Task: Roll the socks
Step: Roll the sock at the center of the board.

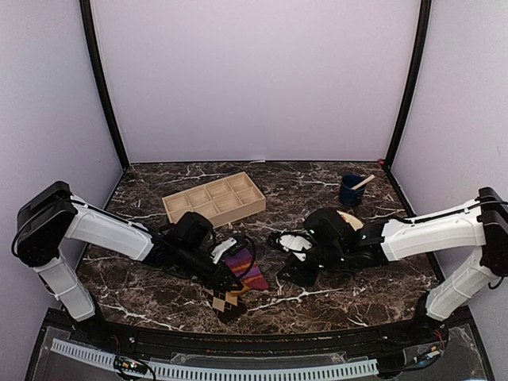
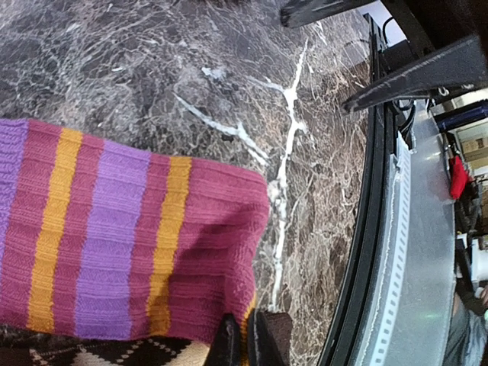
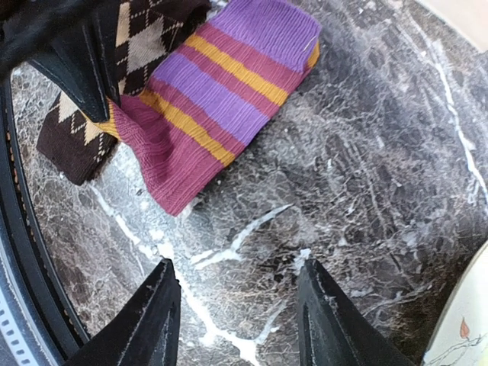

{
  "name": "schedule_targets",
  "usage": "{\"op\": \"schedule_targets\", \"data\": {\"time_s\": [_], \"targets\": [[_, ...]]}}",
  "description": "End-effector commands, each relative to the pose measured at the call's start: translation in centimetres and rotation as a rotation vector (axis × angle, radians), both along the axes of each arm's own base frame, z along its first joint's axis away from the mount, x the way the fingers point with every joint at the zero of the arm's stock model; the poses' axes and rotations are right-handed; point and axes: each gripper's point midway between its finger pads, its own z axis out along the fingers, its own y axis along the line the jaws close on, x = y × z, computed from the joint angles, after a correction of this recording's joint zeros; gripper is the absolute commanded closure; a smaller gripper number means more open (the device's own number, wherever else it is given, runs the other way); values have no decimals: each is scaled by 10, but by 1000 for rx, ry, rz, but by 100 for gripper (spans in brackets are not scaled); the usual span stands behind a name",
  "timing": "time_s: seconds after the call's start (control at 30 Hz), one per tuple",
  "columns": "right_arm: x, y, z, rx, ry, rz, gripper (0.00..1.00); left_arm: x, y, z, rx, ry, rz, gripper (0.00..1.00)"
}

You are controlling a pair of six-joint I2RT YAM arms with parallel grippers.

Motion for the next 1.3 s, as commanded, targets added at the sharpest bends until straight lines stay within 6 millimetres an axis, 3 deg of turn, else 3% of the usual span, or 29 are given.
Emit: {"op": "schedule_targets", "data": {"time_s": [0.0, 0.53, 1.07, 1.27], "targets": [[3, 6, 17, 50, -91, 1, 52, 3, 0, 6, -30, 78, -1, 100], [-15, 38, 20, 9, -225, 136, 53, 30, 13, -16, 53, 117, 82, 100], [-45, 75, 23, 15, -271, 293, 57, 38, 14, -31, 109, 107, 79, 100], [-52, 81, 7, -2, -239, 332, 61, 39, 13, -34, 117, 108, 72, 100]]}}
